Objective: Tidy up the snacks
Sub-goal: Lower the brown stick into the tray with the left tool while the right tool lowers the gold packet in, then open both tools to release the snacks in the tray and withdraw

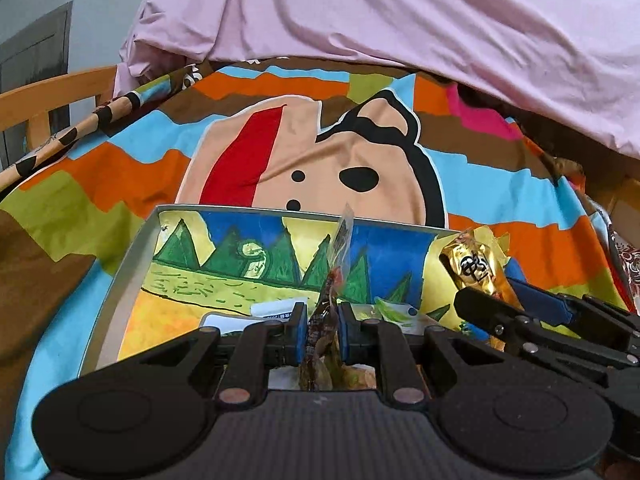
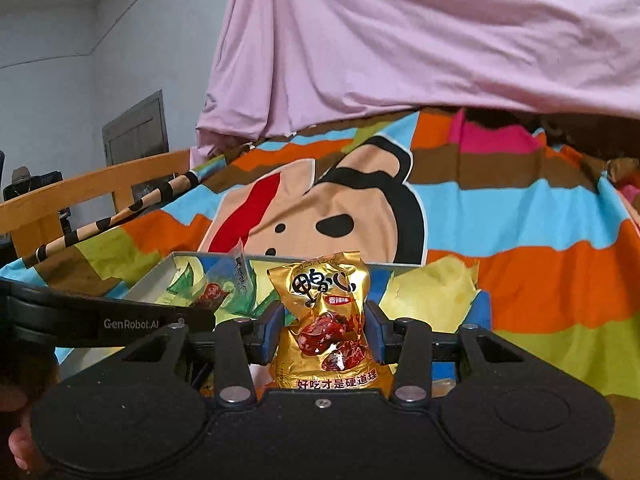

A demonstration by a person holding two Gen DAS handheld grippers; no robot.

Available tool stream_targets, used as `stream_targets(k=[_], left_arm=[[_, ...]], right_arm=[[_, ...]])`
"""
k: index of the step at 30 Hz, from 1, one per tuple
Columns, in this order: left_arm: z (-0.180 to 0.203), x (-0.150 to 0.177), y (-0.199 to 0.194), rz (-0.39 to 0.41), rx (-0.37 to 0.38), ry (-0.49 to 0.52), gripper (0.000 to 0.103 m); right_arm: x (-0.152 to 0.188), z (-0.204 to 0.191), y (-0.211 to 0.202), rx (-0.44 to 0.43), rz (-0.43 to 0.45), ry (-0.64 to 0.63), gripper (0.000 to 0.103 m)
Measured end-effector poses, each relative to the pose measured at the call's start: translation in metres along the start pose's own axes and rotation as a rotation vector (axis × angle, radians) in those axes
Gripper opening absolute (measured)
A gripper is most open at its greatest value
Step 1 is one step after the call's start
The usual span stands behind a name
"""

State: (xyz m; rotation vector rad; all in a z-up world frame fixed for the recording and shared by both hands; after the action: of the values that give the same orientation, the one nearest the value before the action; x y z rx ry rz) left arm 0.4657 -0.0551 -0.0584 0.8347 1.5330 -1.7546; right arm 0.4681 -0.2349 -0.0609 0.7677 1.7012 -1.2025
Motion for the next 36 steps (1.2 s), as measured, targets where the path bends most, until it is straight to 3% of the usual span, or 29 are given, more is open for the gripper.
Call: stream_targets(k=[7, 13, 19, 25, 29, 36], left_arm=[[0.002, 0.000, 0.007, -0.010, -0.012, 0.003, 0.017], [-0.008, 0.001, 0.009, -0.024, 0.029, -0.088, 0.018], [-0.010, 0.005, 0.009, -0.033, 0.031, -0.095, 0.018], [-0.016, 0.006, 0.004, -0.019, 0.032, -0.129, 0.034], [-0.021, 0.003, -0.005, 0.013, 0.044, -0.157, 0.047], [-0.023, -0.002, -0.026, 0.064, 0.049, -0.183, 0.066]], right_arm=[[0.007, 0.001, 0.009, -0.005, -0.036, 0.008, 0.046], [0.013, 0.003, 0.013, -0.014, -0.058, 0.022, 0.049], [0.016, 0.003, 0.016, -0.011, -0.066, 0.022, 0.055], [0.016, 0.002, 0.017, -0.009, -0.073, 0.022, 0.057], [0.014, 0.001, 0.014, -0.014, -0.062, 0.019, 0.068], [0.004, -0.003, -0.001, -0.019, -0.020, 0.014, 0.076]])
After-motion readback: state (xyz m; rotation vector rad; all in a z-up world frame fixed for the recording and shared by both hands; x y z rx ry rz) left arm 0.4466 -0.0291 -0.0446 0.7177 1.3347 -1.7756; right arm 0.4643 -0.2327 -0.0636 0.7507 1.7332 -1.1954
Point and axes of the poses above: each gripper's, at about its wrist camera, not at the fingertips, and y roughly the way its jaws point, z to its right, x to its underside, the point moved 1 cm from there along y, roughly the way its jaws point, and after that the axes turned 1 degree about -x, right-handed, at the moved point
